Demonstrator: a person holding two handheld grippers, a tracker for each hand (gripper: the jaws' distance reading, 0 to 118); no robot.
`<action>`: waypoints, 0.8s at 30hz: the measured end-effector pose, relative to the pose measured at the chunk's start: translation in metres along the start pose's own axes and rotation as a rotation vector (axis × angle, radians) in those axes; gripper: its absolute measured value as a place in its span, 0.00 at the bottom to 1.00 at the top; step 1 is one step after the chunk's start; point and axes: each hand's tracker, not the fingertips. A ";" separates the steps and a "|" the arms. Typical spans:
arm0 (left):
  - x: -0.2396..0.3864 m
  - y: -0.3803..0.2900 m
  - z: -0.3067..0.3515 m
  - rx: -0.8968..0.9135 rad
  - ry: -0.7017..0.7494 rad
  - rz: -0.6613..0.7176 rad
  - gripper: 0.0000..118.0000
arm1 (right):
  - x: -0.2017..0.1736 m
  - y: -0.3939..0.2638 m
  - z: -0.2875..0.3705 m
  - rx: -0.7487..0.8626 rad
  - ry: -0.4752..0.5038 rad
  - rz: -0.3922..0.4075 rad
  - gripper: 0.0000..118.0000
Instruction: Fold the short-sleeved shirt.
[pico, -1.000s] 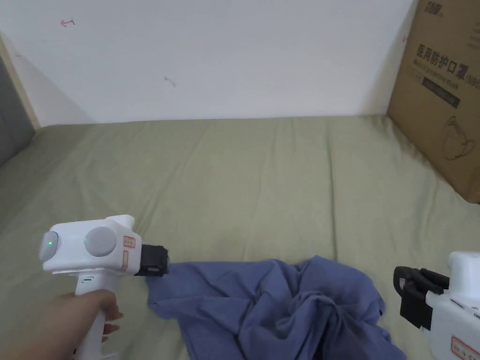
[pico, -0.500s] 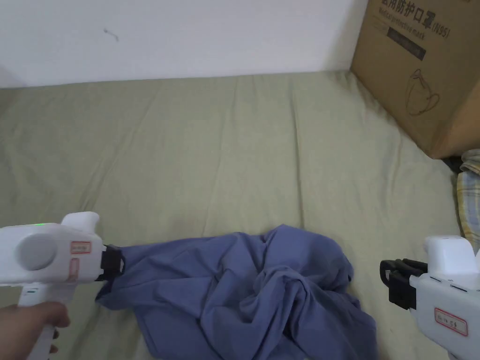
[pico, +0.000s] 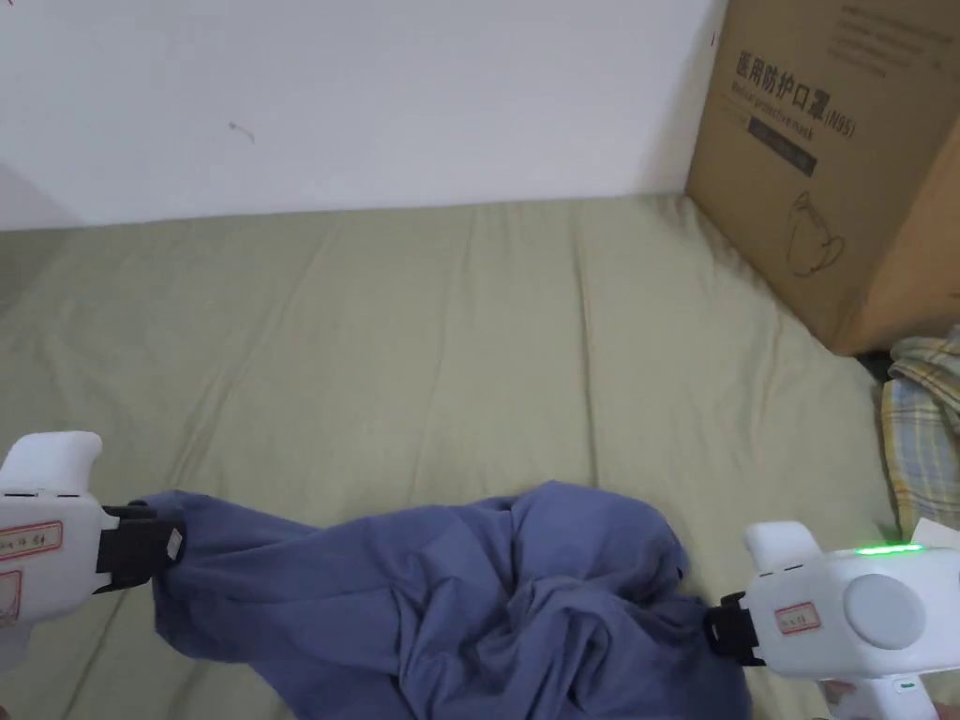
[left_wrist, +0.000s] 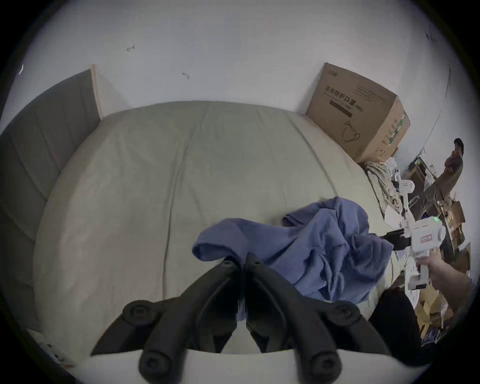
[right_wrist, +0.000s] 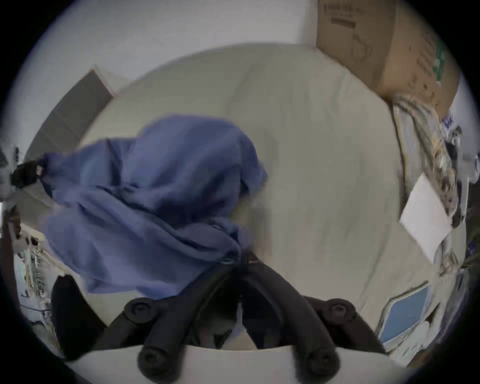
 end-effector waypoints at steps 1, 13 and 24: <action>0.000 0.002 0.007 0.010 -0.001 0.002 0.00 | 0.001 0.002 0.019 0.043 0.029 -0.019 0.01; -0.005 0.064 0.152 0.302 0.032 -0.013 0.00 | 0.006 0.069 0.226 0.393 -0.036 0.059 0.01; -0.016 0.152 0.229 0.443 0.141 -0.017 0.00 | 0.013 0.176 0.322 0.569 -0.116 0.042 0.01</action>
